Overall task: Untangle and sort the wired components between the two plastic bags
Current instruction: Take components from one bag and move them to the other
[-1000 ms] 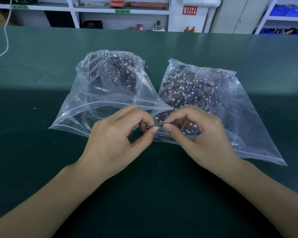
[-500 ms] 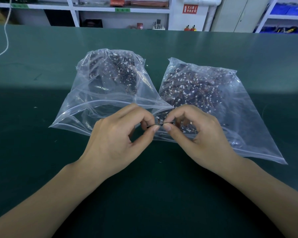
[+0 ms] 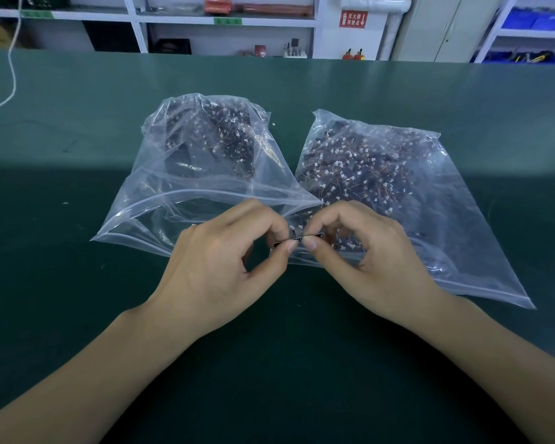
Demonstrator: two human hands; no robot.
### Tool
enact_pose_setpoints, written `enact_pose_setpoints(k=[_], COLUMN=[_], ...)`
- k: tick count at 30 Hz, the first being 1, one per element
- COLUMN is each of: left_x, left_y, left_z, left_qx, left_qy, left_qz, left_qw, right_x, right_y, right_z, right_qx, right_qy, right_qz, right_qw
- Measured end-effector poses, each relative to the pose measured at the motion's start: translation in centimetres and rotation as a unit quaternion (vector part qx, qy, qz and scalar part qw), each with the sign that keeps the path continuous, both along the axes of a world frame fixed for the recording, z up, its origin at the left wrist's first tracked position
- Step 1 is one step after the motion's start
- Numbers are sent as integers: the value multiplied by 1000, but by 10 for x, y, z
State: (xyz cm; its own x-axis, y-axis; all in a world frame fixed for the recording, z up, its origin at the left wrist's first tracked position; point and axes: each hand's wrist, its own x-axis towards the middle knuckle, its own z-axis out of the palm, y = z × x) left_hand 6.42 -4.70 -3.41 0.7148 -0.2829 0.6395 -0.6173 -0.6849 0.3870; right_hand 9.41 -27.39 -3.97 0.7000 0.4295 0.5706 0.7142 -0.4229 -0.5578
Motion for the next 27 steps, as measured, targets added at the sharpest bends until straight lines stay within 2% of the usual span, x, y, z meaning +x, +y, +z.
enact_pose_setpoints(k=[4, 9, 12, 21, 27], left_x=[1, 6, 7, 5, 9], left_y=[1, 6, 7, 3, -6], left_z=[-2, -5, -6, -8, -7], left_qx=[-6, -27, -14, 51, 28], left_qy=[5, 1, 8, 63, 51], left_qz=[13, 30, 18, -5, 51], left_qw=[1000, 999, 1000, 997, 997], right_x=[1, 4, 8, 6, 5], right_y=[-2, -5, -7, -10, -8], right_z=[-1, -1, 2, 4, 3], right_qx=[-13, -139, -179, -99, -77], right_qy=[0, -48, -62, -57, -58], right_qz=[-11, -50, -79, -124, -113], right_qw=[1000, 988, 979, 986, 989])
